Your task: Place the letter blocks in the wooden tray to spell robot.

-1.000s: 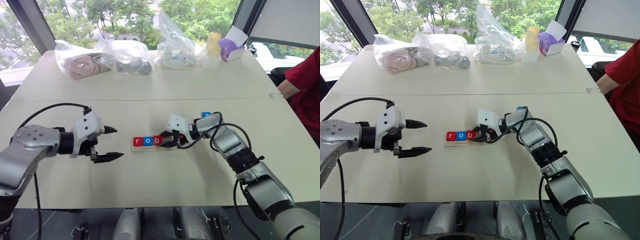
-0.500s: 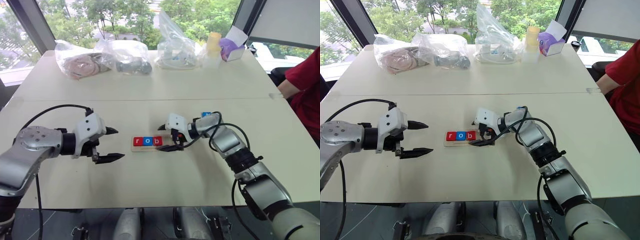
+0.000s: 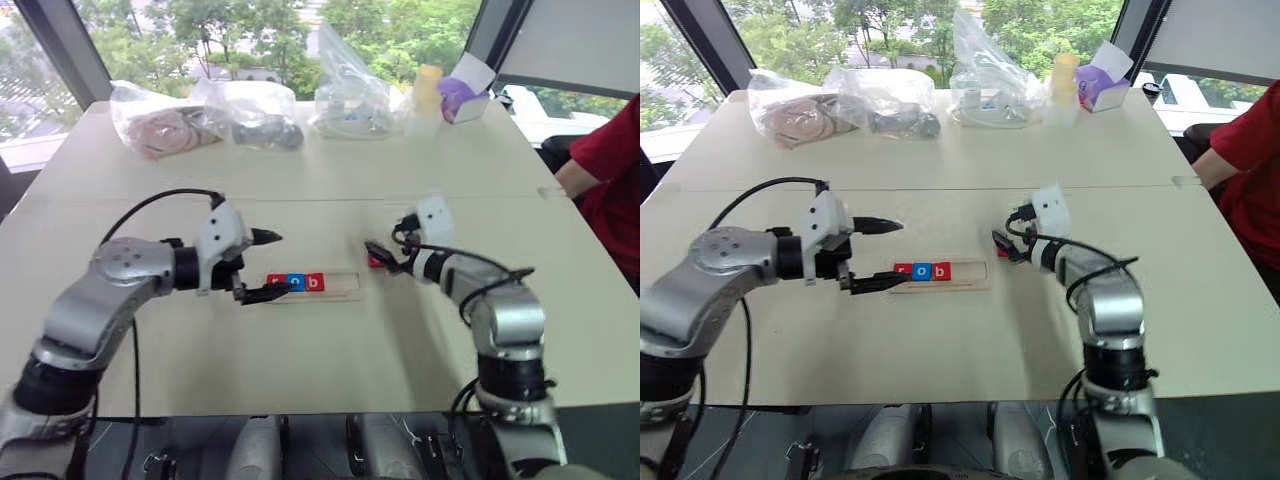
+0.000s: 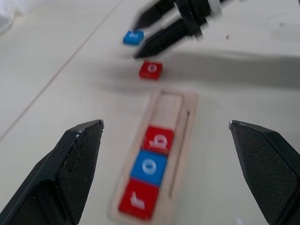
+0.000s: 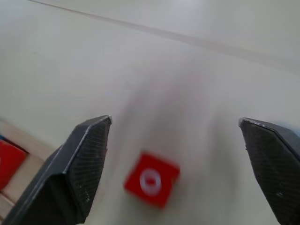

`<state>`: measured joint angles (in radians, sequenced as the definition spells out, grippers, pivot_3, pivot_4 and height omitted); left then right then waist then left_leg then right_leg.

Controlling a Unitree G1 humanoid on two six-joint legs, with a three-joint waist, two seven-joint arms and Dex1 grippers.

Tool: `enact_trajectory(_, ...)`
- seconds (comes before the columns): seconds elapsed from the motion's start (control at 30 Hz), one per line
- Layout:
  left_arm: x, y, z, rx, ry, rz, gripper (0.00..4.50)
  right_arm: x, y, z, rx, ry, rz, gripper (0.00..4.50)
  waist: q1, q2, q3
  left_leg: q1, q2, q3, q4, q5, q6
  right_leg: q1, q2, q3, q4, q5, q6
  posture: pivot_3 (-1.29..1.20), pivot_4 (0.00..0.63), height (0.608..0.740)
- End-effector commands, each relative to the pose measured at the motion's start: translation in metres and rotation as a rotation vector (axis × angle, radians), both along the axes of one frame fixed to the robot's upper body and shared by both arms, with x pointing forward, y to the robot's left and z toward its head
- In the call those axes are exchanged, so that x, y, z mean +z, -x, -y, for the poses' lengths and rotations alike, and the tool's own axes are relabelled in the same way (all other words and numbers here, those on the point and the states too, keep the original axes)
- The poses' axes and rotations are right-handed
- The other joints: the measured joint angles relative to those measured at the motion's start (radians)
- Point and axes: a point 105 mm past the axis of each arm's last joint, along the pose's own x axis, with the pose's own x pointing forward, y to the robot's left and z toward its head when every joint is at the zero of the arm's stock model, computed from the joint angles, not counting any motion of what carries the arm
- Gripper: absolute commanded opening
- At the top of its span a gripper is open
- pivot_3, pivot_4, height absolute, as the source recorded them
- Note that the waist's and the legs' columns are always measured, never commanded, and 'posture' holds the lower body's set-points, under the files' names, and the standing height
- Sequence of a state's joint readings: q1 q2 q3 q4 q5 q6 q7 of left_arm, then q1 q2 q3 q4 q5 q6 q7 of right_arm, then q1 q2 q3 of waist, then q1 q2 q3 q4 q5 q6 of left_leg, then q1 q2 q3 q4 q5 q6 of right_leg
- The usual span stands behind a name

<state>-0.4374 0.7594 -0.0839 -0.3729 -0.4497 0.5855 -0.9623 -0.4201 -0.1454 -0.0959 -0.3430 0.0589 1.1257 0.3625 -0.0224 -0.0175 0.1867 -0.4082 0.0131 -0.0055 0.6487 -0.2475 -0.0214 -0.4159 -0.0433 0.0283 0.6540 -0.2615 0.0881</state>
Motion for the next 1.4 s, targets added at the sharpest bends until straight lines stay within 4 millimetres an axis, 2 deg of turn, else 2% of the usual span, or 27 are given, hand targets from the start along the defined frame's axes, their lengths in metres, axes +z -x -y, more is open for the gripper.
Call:
enact_trajectory(0.03, 0.005, -0.010, 0.005, -0.018, -0.014, 0.055, 4.50, 0.013, 0.005, -0.002, -0.080, 0.005, 0.037, 4.47, -0.003, 0.000, 0.000, 0.000, 0.000, 0.000, 0.000, 0.000, 0.000, -0.001, 0.000, 0.000, 0.001, 0.000, 0.000, 0.00, 0.150, 0.740)
enact_trajectory(0.1, 0.005, -0.016, 0.011, -0.044, -0.016, 0.069, 4.50, 0.005, 0.007, -0.009, -0.066, 0.001, 0.008, 4.47, 0.001, 0.000, 0.000, 0.000, 0.000, 0.000, 0.000, 0.001, -0.001, -0.001, 0.000, 0.000, 0.001, 0.000, 0.000, 0.00, 0.150, 0.740)
enact_trajectory(0.23, 0.007, -0.019, 0.020, -0.085, -0.005, 0.078, 4.50, -0.007, 0.006, -0.009, -0.072, 0.025, -0.034, 4.47, 0.003, 0.000, 0.000, -0.001, 0.000, 0.001, 0.000, 0.000, -0.001, -0.001, 0.000, 0.000, 0.001, 0.000, 0.000, 0.00, 0.150, 0.740)
enact_trajectory(0.4, 0.006, -0.023, 0.022, -0.080, 0.004, 0.087, 4.50, -0.023, 0.003, -0.020, -0.050, 0.047, -0.068, 4.47, -0.001, 0.000, 0.000, -0.001, 0.000, 0.001, 0.000, 0.000, -0.001, -0.001, 0.000, 0.000, 0.000, 0.000, 0.000, 0.00, 0.150, 0.740)
enact_trajectory(0.5, 0.006, -0.023, 0.022, -0.070, 0.014, 0.090, 4.50, -0.037, -0.002, -0.018, -0.075, 0.079, -0.089, 4.47, -0.002, -0.001, -0.001, 0.000, 0.000, 0.001, 0.000, 0.000, -0.001, 0.000, 0.000, 0.000, 0.000, 0.000, 0.000, 0.00, 0.150, 0.740)
enact_trajectory(0.6, 0.005, -0.021, 0.020, -0.057, 0.022, 0.088, 4.50, -0.041, -0.006, -0.022, -0.071, 0.092, -0.078, 3.65, -0.012, -0.001, -0.001, 0.003, 0.000, 0.001, 0.001, 0.000, -0.001, 0.003, 0.000, 0.000, 0.000, 0.000, 0.000, 0.00, 0.150, 0.740)
enact_trajectory(0.73, 0.003, -0.020, 0.015, -0.030, 0.021, 0.090, 4.50, -0.044, -0.004, -0.028, -0.045, 0.124, -0.081, 1.48, -0.024, -0.002, -0.001, 0.004, 0.001, 0.000, 0.001, 0.000, -0.001, 0.005, 0.001, 0.000, 0.000, 0.000, 0.000, 0.00, 0.150, 0.740)
enact_trajectory(0.77, 0.003, -0.020, 0.014, -0.028, 0.021, 0.093, 4.50, -0.045, -0.002, -0.029, -0.018, 0.157, -0.077, 1.15, -0.024, -0.002, -0.001, 0.004, 0.002, 0.000, 0.001, 0.000, -0.001, 0.005, 0.001, 0.000, 0.000, 0.000, 0.000, 0.00, 0.150, 0.740)
enact_trajectory(0.87, 0.004, -0.019, 0.016, -0.029, 0.023, 0.097, 4.50, -0.040, 0.000, -0.018, -0.016, 0.226, -0.030, 1.17, -0.021, -0.002, -0.001, 0.004, 0.002, -0.001, 0.000, 0.000, -0.001, 0.005, 0.002, 0.000, 0.000, 0.000, 0.000, 0.00, 0.150, 0.740)
enact_trajectory(1.0, 0.004, -0.013, 0.022, -0.073, 0.019, 0.087, 4.50, -0.010, 0.005, 0.017, -0.143, 0.226, 0.062, 1.17, -0.014, -0.002, -0.001, 0.002, 0.001, -0.001, 0.000, 0.000, -0.001, 0.004, 0.000, -0.001, -0.001, 0.000, 0.000, 0.00, 0.150, 0.740)
enact_trajectory(1.07, 0.004, -0.010, 0.025, -0.094, 0.016, 0.081, 4.50, -0.005, 0.013, 0.028, -0.210, 0.194, 0.051, 1.17, -0.009, -0.002, -0.001, 0.000, 0.001, -0.001, 0.000, 0.000, -0.001, 0.002, -0.001, -0.001, -0.001, 0.000, 0.001, 0.00, 0.150, 0.740)
enact_trajectory(1.2, 0.006, -0.001, 0.040, -0.168, 0.047, 0.054, 4.50, -0.024, 0.045, 0.039, -0.408, -0.030, -0.144, 1.17, 0.001, -0.001, -0.001, 0.000, 0.002, -0.002, 0.000, 0.000, -0.001, 0.002, 0.000, -0.001, -0.001, 0.000, 0.001, 0.00, 0.150, 0.740)
enact_trajectory(1.37, -0.003, 0.009, 0.056, -0.266, 0.030, -0.009, 4.50, -0.030, 0.053, 0.044, -0.516, -0.040, -0.177, 1.17, 0.003, -0.001, -0.001, 0.000, 0.001, -0.002, 0.000, 0.000, -0.001, 0.002, 0.000, -0.001, -0.001, -0.001, 0.000, 0.00, 0.150, 0.740)
enact_trajectory(1.4, -0.004, 0.010, 0.058, -0.276, 0.025, -0.014, 4.50, -0.031, 0.052, 0.044, -0.522, -0.046, -0.176, 1.67, 0.003, -0.001, -0.001, 0.000, 0.001, -0.001, 0.000, 0.000, -0.001, 0.002, 0.000, -0.001, -0.002, -0.001, 0.000, 0.00, 0.150, 0.740)
